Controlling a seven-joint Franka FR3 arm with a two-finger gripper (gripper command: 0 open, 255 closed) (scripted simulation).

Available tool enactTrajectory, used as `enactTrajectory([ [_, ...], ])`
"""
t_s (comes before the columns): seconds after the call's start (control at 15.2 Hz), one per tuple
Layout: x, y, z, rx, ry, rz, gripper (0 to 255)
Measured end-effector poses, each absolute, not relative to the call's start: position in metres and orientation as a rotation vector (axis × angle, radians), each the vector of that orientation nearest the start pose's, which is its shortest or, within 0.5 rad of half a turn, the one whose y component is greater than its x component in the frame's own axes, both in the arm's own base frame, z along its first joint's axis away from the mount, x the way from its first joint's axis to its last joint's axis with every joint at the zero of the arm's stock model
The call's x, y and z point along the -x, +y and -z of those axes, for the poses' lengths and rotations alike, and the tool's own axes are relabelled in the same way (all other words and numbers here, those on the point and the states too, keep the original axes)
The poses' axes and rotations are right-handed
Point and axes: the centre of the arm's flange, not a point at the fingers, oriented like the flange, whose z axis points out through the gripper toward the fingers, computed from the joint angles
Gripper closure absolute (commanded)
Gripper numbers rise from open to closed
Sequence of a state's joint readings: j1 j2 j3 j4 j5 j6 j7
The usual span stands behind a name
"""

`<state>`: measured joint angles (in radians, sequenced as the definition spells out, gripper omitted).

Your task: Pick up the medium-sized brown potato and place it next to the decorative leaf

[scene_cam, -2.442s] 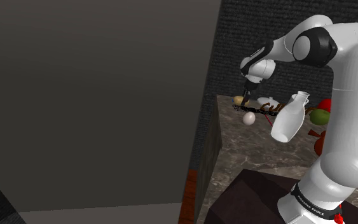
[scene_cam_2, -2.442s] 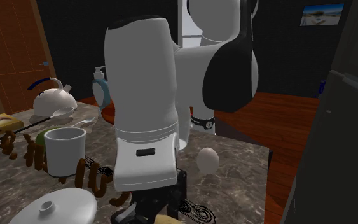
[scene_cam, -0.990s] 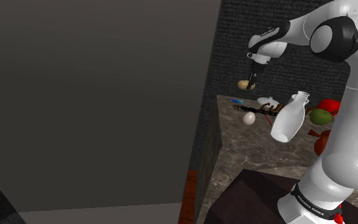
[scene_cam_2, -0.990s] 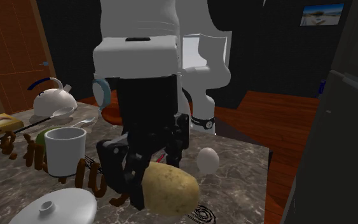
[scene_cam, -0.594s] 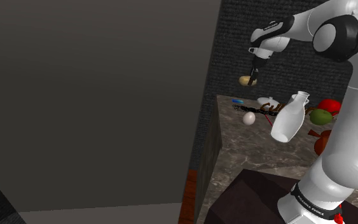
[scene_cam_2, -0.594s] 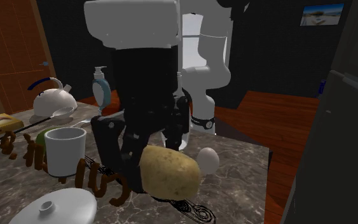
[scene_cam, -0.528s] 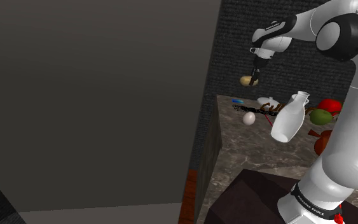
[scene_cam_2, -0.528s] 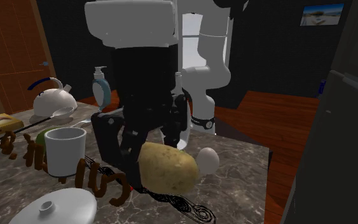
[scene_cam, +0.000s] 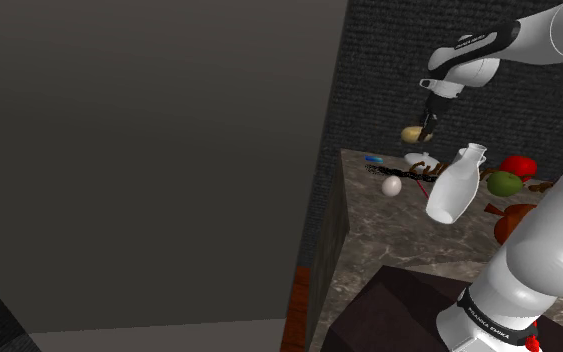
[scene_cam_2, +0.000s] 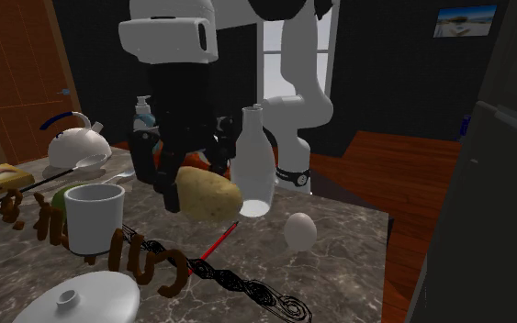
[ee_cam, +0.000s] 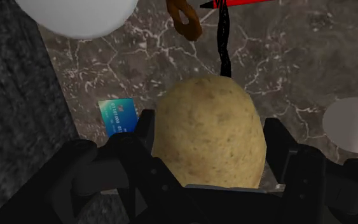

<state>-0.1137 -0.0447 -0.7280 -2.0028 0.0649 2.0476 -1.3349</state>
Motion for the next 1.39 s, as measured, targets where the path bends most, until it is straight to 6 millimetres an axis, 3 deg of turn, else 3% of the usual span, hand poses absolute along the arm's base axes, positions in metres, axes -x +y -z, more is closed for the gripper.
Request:
enactTrajectory([
  [0.86,-0.195,-0.429,-0.479,3.079,-0.73,0.181,255],
  [1.39,-0.098,-0.436,-0.474,3.079,-0.73,0.181,255],
])
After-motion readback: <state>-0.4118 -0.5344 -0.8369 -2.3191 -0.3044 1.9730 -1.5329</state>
